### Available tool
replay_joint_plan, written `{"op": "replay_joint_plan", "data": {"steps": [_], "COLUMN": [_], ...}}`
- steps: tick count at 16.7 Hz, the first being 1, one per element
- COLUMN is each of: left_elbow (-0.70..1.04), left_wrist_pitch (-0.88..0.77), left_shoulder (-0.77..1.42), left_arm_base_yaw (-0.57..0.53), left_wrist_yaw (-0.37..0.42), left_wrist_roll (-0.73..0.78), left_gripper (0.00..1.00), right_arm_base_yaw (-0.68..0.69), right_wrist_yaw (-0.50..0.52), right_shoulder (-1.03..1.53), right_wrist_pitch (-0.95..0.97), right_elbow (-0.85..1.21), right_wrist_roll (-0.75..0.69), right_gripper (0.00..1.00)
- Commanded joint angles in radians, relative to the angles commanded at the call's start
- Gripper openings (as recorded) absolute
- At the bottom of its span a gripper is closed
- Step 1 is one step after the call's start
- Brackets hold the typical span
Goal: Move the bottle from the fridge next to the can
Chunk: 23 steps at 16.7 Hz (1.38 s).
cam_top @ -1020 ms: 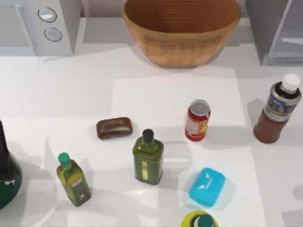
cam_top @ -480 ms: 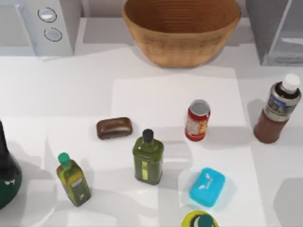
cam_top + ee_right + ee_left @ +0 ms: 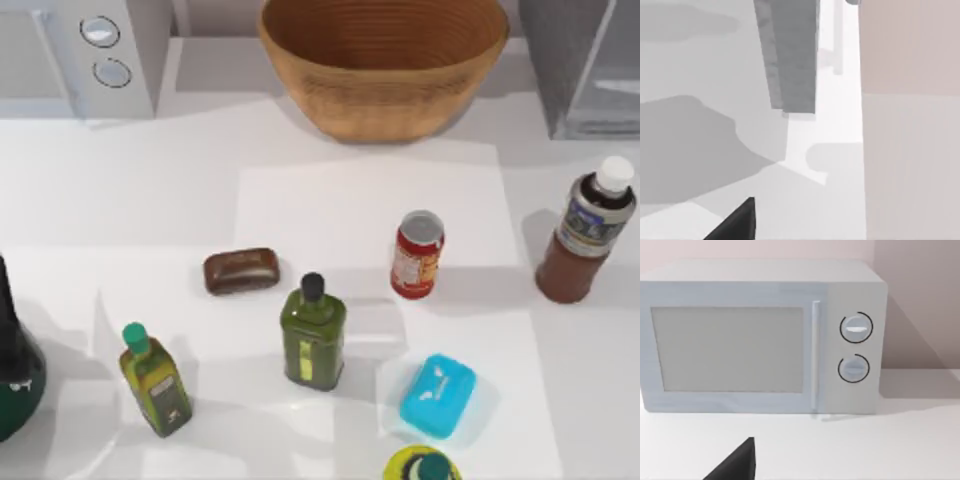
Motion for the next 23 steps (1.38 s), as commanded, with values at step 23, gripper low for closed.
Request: {"op": "replay_joint_plan", "data": {"steps": [23], "left_elbow": [0.0], "left_wrist_pitch": [0.0], "left_shoulder": [0.0], "left_arm_base_yaw": [0.0], "left_wrist_yaw": [0.0], "left_wrist_roll": [0.0], "left_gripper": [1.0], "right_arm_base_yaw": [0.52], "right_wrist_yaw": [0.086], "right_shoulder": [0.075], "right_wrist_pitch": [0.736], "right_elbow": [-0.004], "right_wrist_roll": [0.856], "right_gripper": [1.0]}}
